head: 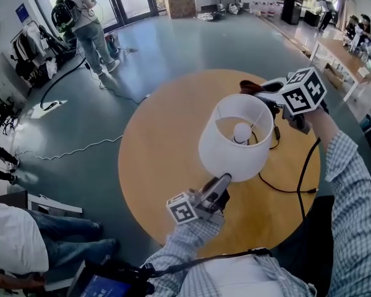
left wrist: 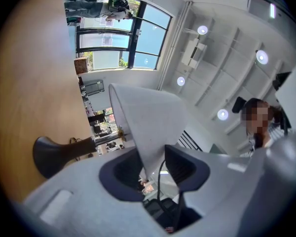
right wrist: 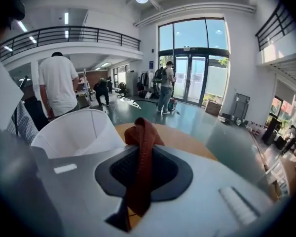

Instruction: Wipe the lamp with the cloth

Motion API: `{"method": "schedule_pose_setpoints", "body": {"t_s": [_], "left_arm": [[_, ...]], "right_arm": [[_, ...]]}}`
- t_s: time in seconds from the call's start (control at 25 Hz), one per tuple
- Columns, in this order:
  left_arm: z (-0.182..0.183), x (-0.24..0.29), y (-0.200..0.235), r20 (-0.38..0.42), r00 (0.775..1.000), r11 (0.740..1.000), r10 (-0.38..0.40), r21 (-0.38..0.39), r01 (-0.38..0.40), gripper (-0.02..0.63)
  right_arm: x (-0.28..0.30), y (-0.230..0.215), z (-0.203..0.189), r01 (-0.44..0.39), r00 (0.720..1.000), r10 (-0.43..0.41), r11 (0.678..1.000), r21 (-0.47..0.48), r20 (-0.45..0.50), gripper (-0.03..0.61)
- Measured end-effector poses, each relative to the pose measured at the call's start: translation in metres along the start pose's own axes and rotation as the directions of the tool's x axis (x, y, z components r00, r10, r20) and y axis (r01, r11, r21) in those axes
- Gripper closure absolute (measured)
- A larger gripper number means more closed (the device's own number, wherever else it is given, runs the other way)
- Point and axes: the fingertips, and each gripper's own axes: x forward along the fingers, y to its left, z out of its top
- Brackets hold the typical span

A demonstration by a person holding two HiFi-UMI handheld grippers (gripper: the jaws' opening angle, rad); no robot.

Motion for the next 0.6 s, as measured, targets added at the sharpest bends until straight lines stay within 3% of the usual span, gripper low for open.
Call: {"method": "schedule_pose_setpoints", "body": {"t_s": [0.28,0.6], "left_arm": [[-0.003,0.003,0.001,-0.006,1.000,1.000,0.009,0.006,-0.009,0.474],[-0.006,0.000,0.001,-0.022,0.999,1.000,0.025,0.010,-0.025,0.474]], "right_arm": [[0.028,0.016,0.037,-0.133,0.984,0.109,0.976,-0.172,-0.140,0.526],[0.063,0.063,0.064,-0.287,0.928,0.147,0.869,-0.403,-0.343,0.526]]}}
